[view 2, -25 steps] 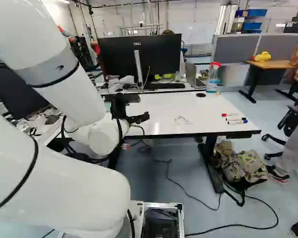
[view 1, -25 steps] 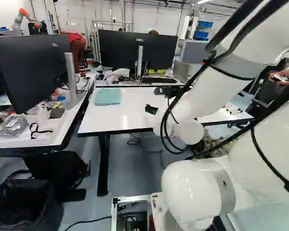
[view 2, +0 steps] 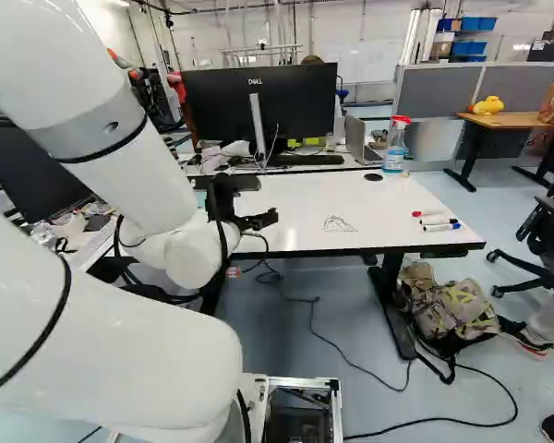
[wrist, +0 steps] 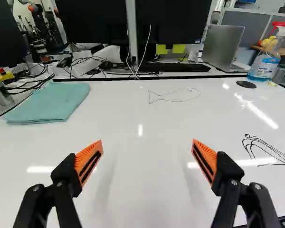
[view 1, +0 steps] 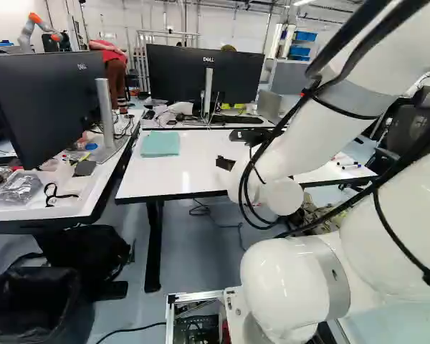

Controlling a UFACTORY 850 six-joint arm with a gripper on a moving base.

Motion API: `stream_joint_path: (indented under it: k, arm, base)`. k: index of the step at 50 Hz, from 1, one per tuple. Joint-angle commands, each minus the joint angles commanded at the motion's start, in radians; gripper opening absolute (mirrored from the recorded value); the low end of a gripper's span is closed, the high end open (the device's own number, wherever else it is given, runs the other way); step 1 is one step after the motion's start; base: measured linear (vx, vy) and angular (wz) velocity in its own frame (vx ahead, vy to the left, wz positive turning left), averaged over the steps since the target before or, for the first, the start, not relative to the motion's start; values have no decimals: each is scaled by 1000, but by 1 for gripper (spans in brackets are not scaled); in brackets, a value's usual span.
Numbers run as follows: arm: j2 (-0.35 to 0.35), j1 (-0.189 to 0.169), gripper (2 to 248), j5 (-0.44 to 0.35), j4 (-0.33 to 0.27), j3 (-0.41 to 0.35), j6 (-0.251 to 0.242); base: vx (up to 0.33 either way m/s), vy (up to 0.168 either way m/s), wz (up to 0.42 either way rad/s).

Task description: Clean the table with the green towel

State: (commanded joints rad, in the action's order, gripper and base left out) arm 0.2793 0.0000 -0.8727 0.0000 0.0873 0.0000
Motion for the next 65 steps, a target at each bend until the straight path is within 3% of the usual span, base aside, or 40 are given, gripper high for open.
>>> stream_joint_path:
  k: [20,65]
  arm:
    - [-51,15,247,0,0,76,0]
    - [-171,121,247,0,0,298,0]
  base:
    - [0,0,0]
    - [0,0,0]
